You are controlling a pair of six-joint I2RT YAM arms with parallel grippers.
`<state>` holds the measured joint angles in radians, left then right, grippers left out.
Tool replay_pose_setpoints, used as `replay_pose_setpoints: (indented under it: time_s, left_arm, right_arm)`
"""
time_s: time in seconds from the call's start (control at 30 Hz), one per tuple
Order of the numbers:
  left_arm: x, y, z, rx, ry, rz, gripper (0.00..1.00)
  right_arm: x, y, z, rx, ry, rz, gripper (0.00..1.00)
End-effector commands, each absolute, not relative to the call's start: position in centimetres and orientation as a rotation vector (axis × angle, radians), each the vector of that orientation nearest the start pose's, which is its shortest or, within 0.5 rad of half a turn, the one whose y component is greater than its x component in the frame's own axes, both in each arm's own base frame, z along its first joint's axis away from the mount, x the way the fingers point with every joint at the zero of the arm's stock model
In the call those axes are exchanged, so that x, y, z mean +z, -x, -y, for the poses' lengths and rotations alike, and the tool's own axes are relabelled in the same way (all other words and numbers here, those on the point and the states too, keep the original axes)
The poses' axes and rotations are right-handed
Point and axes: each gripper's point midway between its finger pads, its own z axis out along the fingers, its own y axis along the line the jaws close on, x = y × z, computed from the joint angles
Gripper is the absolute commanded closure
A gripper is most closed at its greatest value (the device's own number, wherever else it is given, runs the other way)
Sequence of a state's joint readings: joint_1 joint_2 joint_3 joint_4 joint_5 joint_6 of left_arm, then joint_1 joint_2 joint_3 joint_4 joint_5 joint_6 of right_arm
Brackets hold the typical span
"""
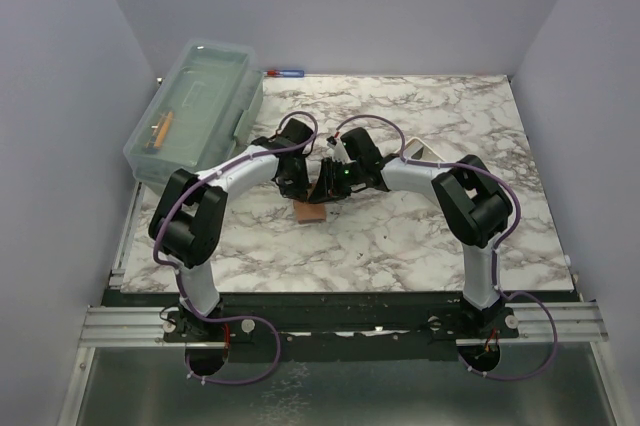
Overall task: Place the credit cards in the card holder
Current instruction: Close the card holder at the center of the board.
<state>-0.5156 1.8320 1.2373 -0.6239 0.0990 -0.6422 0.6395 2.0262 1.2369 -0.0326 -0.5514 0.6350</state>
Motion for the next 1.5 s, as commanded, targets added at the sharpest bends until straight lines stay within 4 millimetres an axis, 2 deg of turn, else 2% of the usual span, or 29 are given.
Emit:
replay_pose_setpoints:
  time_s: [0.0,0.17,0.4,0.5,0.57,0.67,0.8,0.87,0.9,1.03,1.13,1.2,1.27,1.33,1.47]
  left_arm:
    - [-5.8,-25.9,19.8,-0.003,0.219,-3.053,1.00]
    - [-7.0,-25.6,19.4,0.146,0.244,-3.036,1.00]
    - [-10.0,-24.1,19.2,0.298,0.289,-3.064,1.00]
    - [-9.9,-24.0,19.4,0.296,0.279,-3.070,1.00]
    - [-8.9,-24.4,19.5,0.278,0.256,-3.063,1.00]
    - [-6.0,-25.8,20.5,0.157,0.248,-3.050,0.98]
    - [-0.4,-28.7,22.2,-0.058,0.215,-2.975,0.57]
    - [2.4,-30.0,22.7,-0.116,0.196,-2.931,0.42]
    - [3.9,-30.3,23.0,-0.163,0.180,-2.914,0.38]
    - [8.7,-31.4,22.9,-0.295,0.148,-2.834,0.35]
    - [12.3,-30.9,23.2,-0.438,0.063,-2.767,0.31]
    - [14.7,-30.5,23.4,-0.504,-0.003,-2.706,0.24]
    - [16.6,-30.1,23.6,-0.559,-0.061,-2.657,0.12]
    - [18.4,-30.0,23.3,-0.582,-0.087,-2.598,0.07]
    - [21.9,-30.0,23.1,-0.627,-0.149,-2.449,0.06]
  right_arm:
    - [-1.7,-29.2,-34.2,0.945,0.256,-2.781,0.75]
    - [-2.2,-29.2,-33.9,0.890,0.254,-2.796,0.75]
    - [-3.1,-28.6,-33.3,0.867,0.221,-2.808,0.75]
    - [-3.0,-28.3,-33.5,0.906,0.241,-2.798,0.75]
    - [-2.7,-28.3,-33.8,0.925,0.267,-2.794,0.75]
    - [-2.3,-28.6,-34.1,0.939,0.296,-2.776,0.74]
    - [-1.3,-29.3,-34.2,0.914,0.303,-2.754,0.74]
    - [-0.6,-29.6,-34.3,0.911,0.294,-2.741,0.74]
    - [-0.2,-29.7,-34.3,0.915,0.293,-2.733,0.74]
    - [1.9,-30.0,-34.5,0.928,0.301,-2.690,0.73]
    - [3.6,-30.2,-34.5,0.932,0.289,-2.669,0.73]
    - [4.7,-30.1,-34.4,0.948,0.258,-2.644,0.72]
    - [5.4,-29.6,-34.3,0.981,0.229,-2.629,0.70]
    - [5.8,-29.2,-34.5,1.027,0.196,-2.620,0.62]
    - [4.9,-28.9,-35.1,1.107,0.099,-2.613,0.37]
